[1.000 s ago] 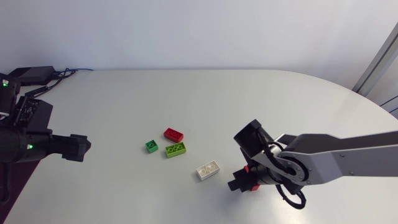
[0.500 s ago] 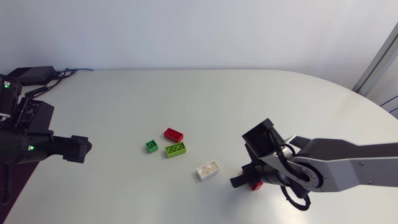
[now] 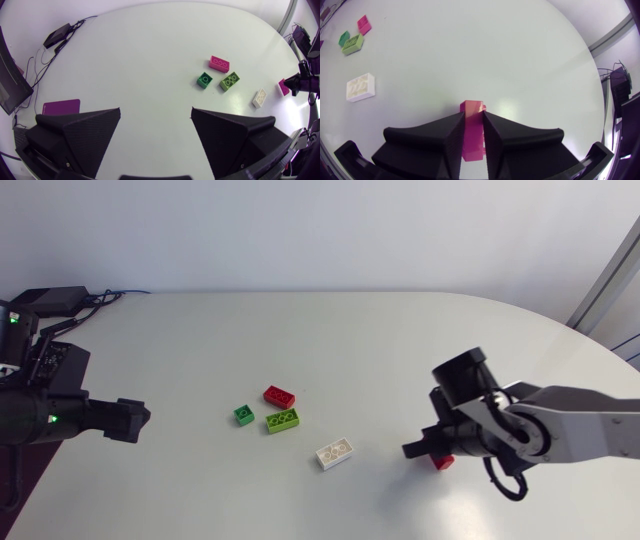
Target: Sort duplo bricks by size, large to the right and small to the left
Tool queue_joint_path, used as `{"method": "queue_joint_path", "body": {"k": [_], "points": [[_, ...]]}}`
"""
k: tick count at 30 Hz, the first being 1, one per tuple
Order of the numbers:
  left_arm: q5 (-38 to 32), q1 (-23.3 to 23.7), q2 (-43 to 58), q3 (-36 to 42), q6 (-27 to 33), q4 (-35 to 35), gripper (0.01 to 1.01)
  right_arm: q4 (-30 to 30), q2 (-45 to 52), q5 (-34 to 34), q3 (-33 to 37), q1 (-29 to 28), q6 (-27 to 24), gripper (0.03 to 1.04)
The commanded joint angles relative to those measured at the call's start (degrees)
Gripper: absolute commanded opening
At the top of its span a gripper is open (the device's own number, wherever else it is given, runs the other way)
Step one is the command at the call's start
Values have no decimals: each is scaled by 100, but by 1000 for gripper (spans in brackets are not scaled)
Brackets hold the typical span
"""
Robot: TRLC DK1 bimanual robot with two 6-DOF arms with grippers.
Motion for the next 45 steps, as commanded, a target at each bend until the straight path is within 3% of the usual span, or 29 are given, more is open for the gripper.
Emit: {"method": "queue_joint_path", "body": {"k": [1, 7, 11, 13, 16, 18, 20, 22, 28, 33, 40, 45], "points": [[-38, -43, -43, -138, -100, 28, 985, -159, -149, -55, 127, -536, -438, 49], [-38, -87, -43, -147, -126, 46, 985, -123, 62, -99, 171, -1152, -684, 61], [-38, -113, -51, -156, -117, 46, 985, 140, 361, -99, 13, -1240, -658, 149], [-38, -122, -69, -173, -100, 46, 985, 193, 519, -107, 13, -1310, -658, 308], [-38, -131, -95, -182, -82, 46, 985, 202, 660, -107, 48, -1354, -658, 408], [-38, -131, -104, -182, -65, 46, 985, 158, 634, -125, 92, -1380, -666, 754], [-38, -131, -104, -173, -65, 37, 985, 70, 590, -160, 197, -1371, -675, 907], [-38, -131, -104, -164, -65, 37, 985, -53, 546, -160, 303, -1328, -666, 980], [-38, -131, -104, -103, -73, 28, 985, -721, 335, -134, 1024, -844, -473, 985], [-38, -104, -104, -120, -91, 28, 985, -1073, 519, -125, 1472, 17, -165, 985], [-47, -25, -104, -156, -73, 10, 985, -1187, 1135, -107, 1823, 1019, 2, 985], [-47, -25, -87, -94, -65, -7, 985, -1266, 1389, -336, 2157, 1432, 169, 985]]}}
